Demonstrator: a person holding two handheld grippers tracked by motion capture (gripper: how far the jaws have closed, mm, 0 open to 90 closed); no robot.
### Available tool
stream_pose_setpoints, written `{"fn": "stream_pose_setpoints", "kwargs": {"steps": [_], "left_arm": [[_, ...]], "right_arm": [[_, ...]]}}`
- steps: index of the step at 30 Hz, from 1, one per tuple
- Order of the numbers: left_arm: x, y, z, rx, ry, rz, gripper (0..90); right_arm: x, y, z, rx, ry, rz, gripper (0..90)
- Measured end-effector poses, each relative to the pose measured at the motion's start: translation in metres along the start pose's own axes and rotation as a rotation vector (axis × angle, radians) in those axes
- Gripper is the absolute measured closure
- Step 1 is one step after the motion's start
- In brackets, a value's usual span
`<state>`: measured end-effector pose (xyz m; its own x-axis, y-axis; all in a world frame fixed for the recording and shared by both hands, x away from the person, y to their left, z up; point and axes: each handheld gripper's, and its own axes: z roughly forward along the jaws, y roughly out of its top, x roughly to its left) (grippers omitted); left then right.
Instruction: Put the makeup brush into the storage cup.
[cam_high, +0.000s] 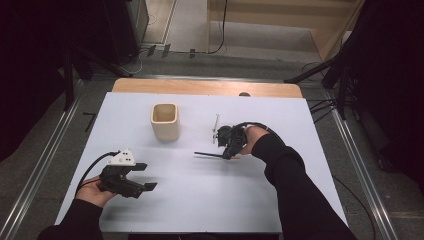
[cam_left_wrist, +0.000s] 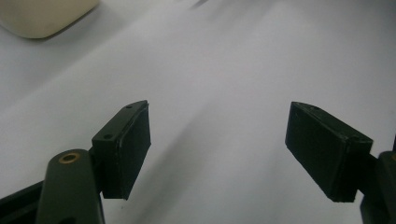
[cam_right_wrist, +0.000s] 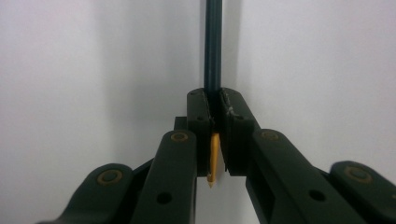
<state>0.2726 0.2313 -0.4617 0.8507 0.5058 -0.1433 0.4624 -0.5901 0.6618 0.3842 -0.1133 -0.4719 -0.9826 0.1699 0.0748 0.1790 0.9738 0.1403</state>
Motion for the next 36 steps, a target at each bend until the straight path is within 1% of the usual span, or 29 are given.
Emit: {"fn": "stream_pose_setpoints", "kwargs": {"steps": [2, 9, 11, 12, 13, 14, 15, 17, 19, 20, 21, 24, 25, 26, 27, 30, 32, 33, 35, 36], "left_arm": [[0.000, 0.000, 0.000, 0.001, 0.000, -0.001, 23.0], [0.000, 0.001, 0.000, -0.003, -0.002, -0.006, 23.0], [0.001, 0.001, -0.001, -0.014, -0.007, -0.010, 23.0], [0.001, 0.001, -0.001, -0.020, -0.012, -0.013, 23.0], [0.001, 0.001, -0.001, -0.022, -0.014, -0.013, 23.0], [0.000, 0.002, -0.002, -0.022, -0.014, -0.012, 23.0], [0.000, 0.002, -0.002, -0.023, -0.017, -0.013, 22.9], [0.000, 0.002, -0.002, -0.028, -0.023, -0.016, 22.9], [0.000, 0.003, -0.002, -0.041, -0.027, -0.012, 22.8], [0.000, 0.003, -0.002, -0.050, -0.033, -0.018, 22.8], [-0.001, 0.003, -0.002, -0.057, -0.041, -0.022, 22.9], [-0.002, 0.003, -0.001, -0.085, -0.069, -0.019, 22.8], [-0.003, 0.004, -0.001, -0.087, -0.075, -0.015, 22.4], [-0.003, 0.005, 0.000, -0.085, -0.071, -0.015, 21.7], [-0.003, 0.005, 0.000, -0.094, -0.070, -0.017, 20.5], [-0.004, 0.007, 0.000, -0.097, -0.095, -0.031, 20.5], [-0.004, 0.008, -0.001, -0.098, -0.110, -0.039, 20.5], [-0.004, 0.008, -0.001, -0.105, -0.116, -0.043, 20.3], [-0.005, 0.010, -0.002, -0.113, -0.113, -0.048, 20.1], [-0.005, 0.011, -0.002, -0.115, -0.112, -0.058, 20.1]], "right_arm": [[-0.001, -0.003, -0.002, -0.027, 0.006, 0.008, 84.2], [0.004, -0.014, -0.010, -0.112, 0.025, 0.081, 84.2], [0.006, -0.018, -0.012, -0.143, 0.022, 0.079, 84.2], [0.008, -0.019, -0.014, -0.149, 0.027, 0.096, 84.3], [0.010, -0.021, -0.015, -0.162, 0.021, 0.106, 84.2], [0.010, -0.022, -0.016, -0.179, 0.026, 0.105, 84.2], [0.012, -0.024, -0.018, -0.194, 0.022, 0.113, 84.2], [0.015, -0.028, -0.022, -0.231, 0.029, 0.130, 84.2], [0.018, -0.031, -0.024, -0.251, 0.020, 0.134, 84.2], [0.020, -0.032, -0.025, -0.264, 0.020, 0.136, 84.2], [0.022, -0.034, -0.026, -0.273, 0.029, 0.149, 84.2], [0.028, -0.037, -0.028, -0.278, 0.028, 0.161, 84.3], [0.030, -0.038, -0.029, -0.285, 0.034, 0.166, 84.2], [0.032, -0.039, -0.029, -0.294, 0.035, 0.169, 84.2], [0.034, -0.040, -0.030, -0.299, 0.032, 0.166, 84.3], [0.039, -0.041, -0.029, -0.315, 0.039, 0.168, 84.3], [0.043, -0.043, -0.028, -0.309, 0.040, 0.168, 84.2], [0.045, -0.043, -0.028, -0.313, 0.032, 0.165, 84.3], [0.048, -0.045, -0.028, -0.323, 0.045, 0.165, 84.2], [0.050, -0.046, -0.028, -0.322, 0.036, 0.164, 84.3]]}}
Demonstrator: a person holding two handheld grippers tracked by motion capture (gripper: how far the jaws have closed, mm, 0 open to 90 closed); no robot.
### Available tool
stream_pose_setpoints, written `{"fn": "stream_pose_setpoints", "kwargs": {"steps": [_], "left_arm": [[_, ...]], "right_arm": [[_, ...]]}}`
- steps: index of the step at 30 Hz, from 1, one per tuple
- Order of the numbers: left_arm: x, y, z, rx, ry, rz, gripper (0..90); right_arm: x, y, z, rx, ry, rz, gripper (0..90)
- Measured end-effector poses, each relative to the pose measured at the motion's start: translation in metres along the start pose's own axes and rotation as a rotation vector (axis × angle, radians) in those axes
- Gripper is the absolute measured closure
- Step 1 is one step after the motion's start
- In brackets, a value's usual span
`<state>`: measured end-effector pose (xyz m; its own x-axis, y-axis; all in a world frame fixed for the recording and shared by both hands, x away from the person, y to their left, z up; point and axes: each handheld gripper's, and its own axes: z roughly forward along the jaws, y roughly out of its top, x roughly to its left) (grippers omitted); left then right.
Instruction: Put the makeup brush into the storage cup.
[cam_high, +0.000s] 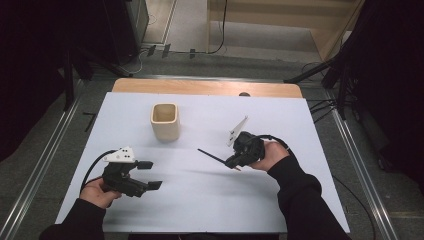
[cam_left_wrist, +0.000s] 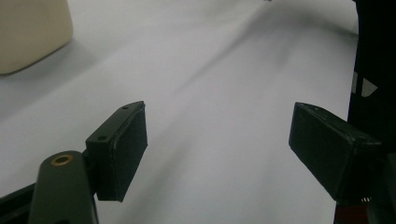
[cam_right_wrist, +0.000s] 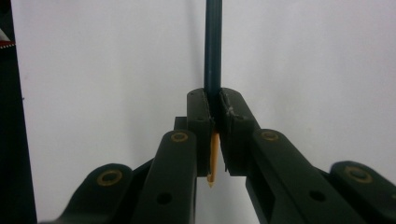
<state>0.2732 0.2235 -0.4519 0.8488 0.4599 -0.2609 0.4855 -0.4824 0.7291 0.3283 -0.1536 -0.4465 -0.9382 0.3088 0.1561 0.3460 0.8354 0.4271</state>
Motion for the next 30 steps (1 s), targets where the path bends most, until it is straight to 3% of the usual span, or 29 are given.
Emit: {"fn": "stream_pose_setpoints", "kwargs": {"steps": [3, 6, 9, 12, 15, 30], "left_arm": [[0.000, 0.002, 0.000, 0.002, -0.020, -0.011, 18.9], [-0.003, 0.004, 0.000, 0.005, -0.024, 0.021, 18.1], [-0.005, 0.005, 0.000, 0.002, -0.044, 0.027, 18.0], [-0.007, 0.007, 0.003, 0.014, -0.022, 0.015, 18.3], [-0.008, 0.008, 0.006, 0.030, -0.007, 0.010, 19.9], [-0.012, 0.014, 0.012, 0.063, -0.071, 0.024, 19.3]], "right_arm": [[0.005, -0.003, 0.000, -0.010, 0.000, 0.006, 84.2], [0.010, -0.007, 0.000, -0.024, 0.002, -0.015, 84.2], [0.014, -0.010, 0.000, -0.024, -0.003, -0.016, 84.2], [0.018, -0.014, 0.000, -0.027, -0.006, -0.015, 84.2], [0.022, -0.016, 0.001, -0.012, 0.000, -0.012, 84.2], [0.036, -0.016, 0.005, 0.039, -0.019, -0.044, 84.2]]}}
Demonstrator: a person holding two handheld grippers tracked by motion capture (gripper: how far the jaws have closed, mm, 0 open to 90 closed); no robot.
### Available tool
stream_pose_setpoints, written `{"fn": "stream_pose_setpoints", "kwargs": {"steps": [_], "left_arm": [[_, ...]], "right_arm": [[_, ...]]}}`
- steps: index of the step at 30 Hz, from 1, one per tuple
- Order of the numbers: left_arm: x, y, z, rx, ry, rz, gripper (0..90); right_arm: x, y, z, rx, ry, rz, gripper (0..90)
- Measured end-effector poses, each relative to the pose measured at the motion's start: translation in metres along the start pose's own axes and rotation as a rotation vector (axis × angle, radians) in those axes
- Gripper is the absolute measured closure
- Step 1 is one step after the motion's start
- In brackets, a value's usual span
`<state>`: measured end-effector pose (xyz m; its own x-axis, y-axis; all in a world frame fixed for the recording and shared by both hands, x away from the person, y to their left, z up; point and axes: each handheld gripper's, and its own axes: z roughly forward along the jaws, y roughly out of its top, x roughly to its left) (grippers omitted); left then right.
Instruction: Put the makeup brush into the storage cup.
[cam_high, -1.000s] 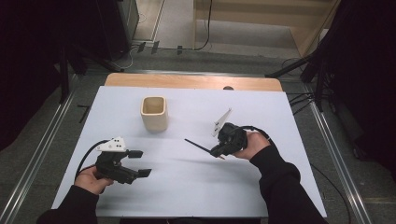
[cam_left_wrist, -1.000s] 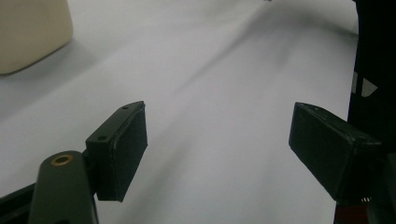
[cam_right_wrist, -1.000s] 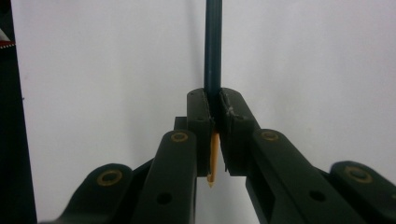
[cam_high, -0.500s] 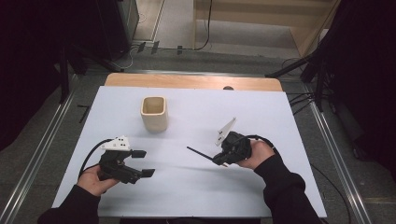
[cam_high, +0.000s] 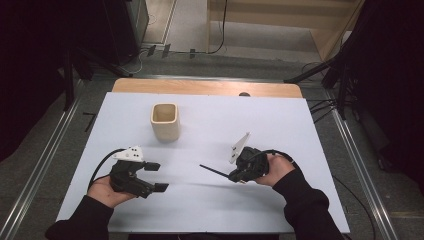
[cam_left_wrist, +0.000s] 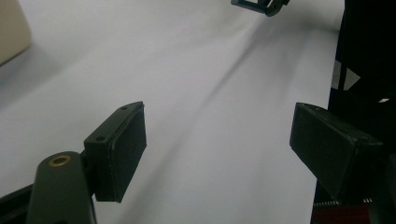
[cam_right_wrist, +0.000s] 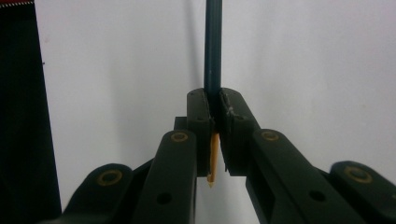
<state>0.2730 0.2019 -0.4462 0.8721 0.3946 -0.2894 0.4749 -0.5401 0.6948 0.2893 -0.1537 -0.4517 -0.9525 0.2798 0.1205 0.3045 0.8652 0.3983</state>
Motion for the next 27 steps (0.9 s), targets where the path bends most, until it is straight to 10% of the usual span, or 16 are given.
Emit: {"fn": "stream_pose_setpoints", "kwargs": {"steps": [27], "left_arm": [[-0.007, 0.028, 0.030, 0.100, -0.073, -0.043, 24.8]], "right_arm": [[0.007, 0.038, 0.001, 0.193, -0.039, -0.193, 84.2]]}}
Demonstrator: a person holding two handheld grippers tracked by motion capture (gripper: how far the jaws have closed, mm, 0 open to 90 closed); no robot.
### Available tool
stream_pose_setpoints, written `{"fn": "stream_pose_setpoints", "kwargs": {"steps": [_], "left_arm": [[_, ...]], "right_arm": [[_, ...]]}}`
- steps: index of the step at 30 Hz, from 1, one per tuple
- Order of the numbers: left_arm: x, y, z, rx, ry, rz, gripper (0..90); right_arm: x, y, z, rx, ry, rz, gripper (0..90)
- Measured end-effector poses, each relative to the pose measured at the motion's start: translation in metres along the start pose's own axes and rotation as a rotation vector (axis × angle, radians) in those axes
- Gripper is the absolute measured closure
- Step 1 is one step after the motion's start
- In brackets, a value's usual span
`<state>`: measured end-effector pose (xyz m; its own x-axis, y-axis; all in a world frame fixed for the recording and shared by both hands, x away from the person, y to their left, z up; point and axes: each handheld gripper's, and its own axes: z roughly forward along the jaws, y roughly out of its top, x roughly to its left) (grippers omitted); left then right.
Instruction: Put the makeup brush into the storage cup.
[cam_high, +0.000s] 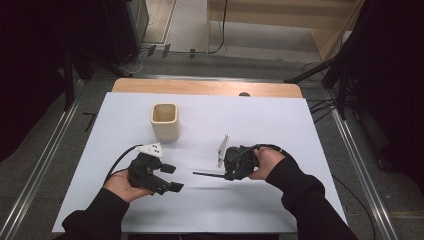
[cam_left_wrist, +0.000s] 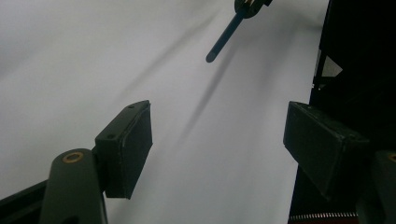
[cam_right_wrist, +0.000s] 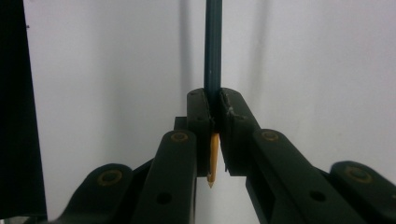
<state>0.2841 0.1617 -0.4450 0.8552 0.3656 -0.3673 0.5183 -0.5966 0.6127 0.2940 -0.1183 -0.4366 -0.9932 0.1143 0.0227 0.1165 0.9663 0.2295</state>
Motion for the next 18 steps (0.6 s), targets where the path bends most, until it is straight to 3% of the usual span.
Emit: {"fn": "stream_pose_setpoints", "kwargs": {"steps": [9, 18], "left_arm": [[0.000, 0.007, 0.009, 0.027, -0.019, -0.014, 25.4], [-0.001, 0.018, 0.019, 0.041, -0.027, -0.025, 27.4]], "right_arm": [[0.001, 0.010, 0.001, 0.017, -0.015, -0.059, 84.2], [0.003, 0.018, 0.000, 0.036, -0.028, -0.088, 84.2]]}}
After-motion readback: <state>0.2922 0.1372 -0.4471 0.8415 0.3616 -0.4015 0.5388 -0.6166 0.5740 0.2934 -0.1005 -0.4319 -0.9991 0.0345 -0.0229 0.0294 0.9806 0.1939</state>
